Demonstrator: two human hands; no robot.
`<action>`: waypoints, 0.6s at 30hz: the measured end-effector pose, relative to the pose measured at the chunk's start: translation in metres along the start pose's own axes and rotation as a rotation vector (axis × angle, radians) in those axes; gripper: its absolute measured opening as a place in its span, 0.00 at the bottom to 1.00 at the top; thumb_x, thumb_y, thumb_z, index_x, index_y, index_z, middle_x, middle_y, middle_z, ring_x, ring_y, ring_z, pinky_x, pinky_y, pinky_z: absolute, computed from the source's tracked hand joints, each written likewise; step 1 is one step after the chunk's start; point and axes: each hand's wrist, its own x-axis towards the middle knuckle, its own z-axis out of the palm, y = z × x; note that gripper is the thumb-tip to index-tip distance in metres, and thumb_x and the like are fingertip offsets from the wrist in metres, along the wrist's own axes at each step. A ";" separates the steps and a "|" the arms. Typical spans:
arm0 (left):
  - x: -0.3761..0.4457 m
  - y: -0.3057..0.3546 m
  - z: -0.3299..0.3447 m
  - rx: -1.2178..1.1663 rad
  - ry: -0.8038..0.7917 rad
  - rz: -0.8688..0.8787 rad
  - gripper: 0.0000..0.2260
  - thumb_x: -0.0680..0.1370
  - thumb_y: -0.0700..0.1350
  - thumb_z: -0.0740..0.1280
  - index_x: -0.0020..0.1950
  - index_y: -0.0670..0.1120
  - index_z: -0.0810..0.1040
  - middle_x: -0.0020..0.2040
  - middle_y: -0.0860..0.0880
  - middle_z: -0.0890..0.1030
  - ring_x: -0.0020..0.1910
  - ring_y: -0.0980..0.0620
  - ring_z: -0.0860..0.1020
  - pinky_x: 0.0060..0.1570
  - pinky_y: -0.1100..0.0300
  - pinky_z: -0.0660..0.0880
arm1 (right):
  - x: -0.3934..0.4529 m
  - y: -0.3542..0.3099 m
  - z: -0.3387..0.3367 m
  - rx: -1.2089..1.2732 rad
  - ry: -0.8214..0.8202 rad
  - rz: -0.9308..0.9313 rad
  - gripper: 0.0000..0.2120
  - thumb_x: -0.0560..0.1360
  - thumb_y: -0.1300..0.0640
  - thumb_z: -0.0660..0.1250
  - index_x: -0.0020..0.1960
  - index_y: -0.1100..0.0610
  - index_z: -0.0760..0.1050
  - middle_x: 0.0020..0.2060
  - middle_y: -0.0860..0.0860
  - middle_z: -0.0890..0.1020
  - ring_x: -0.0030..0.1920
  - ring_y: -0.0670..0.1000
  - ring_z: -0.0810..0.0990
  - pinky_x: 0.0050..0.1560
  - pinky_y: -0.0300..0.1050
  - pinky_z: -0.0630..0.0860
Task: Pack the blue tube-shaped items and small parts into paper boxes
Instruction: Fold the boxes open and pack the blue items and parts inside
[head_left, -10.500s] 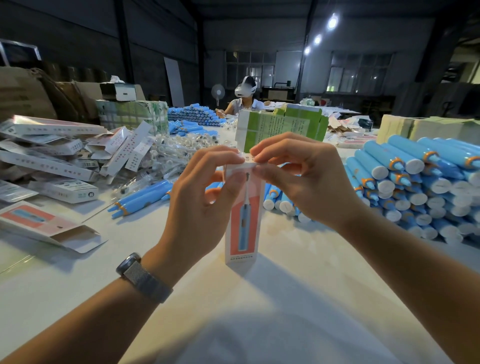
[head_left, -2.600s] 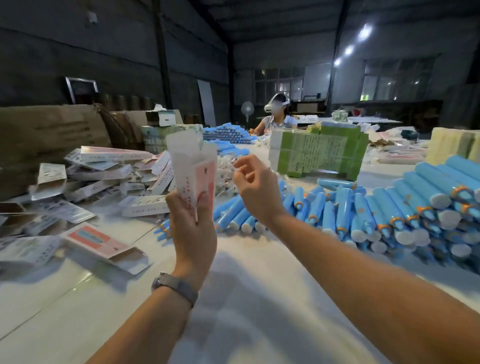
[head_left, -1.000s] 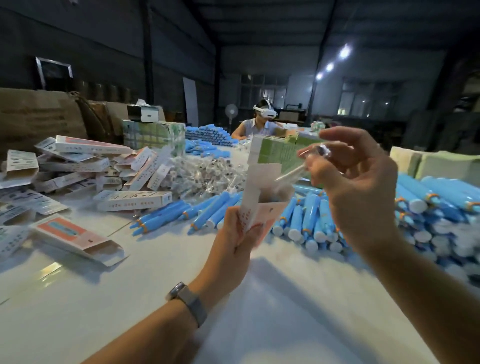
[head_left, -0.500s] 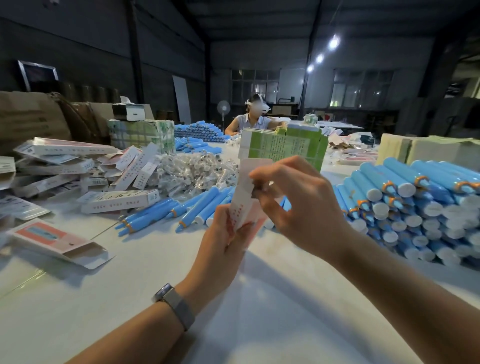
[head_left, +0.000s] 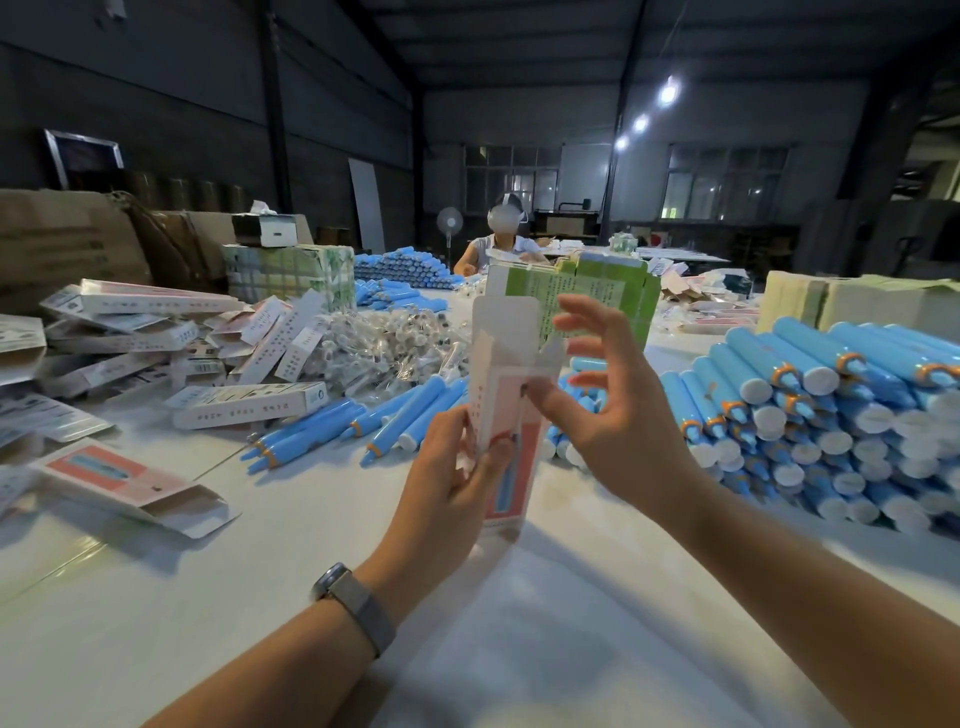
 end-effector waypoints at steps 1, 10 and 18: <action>0.000 0.001 -0.001 0.013 -0.015 0.004 0.10 0.78 0.55 0.64 0.58 0.61 0.77 0.56 0.51 0.76 0.55 0.52 0.78 0.47 0.61 0.80 | 0.000 0.001 0.001 0.132 -0.034 0.097 0.24 0.73 0.54 0.72 0.63 0.39 0.67 0.51 0.35 0.77 0.51 0.42 0.80 0.49 0.37 0.77; 0.008 0.013 -0.017 0.129 -0.059 0.037 0.17 0.78 0.65 0.58 0.57 0.61 0.81 0.46 0.59 0.76 0.54 0.48 0.79 0.54 0.43 0.80 | -0.007 0.003 0.006 0.411 0.031 0.160 0.21 0.67 0.54 0.76 0.57 0.48 0.71 0.42 0.44 0.83 0.38 0.45 0.81 0.41 0.37 0.78; 0.004 0.023 -0.015 0.200 0.079 0.242 0.22 0.78 0.63 0.60 0.70 0.76 0.58 0.54 0.64 0.78 0.52 0.51 0.83 0.46 0.46 0.83 | -0.006 0.002 0.005 0.379 0.034 0.171 0.21 0.66 0.54 0.79 0.55 0.44 0.75 0.44 0.46 0.84 0.38 0.48 0.81 0.41 0.42 0.79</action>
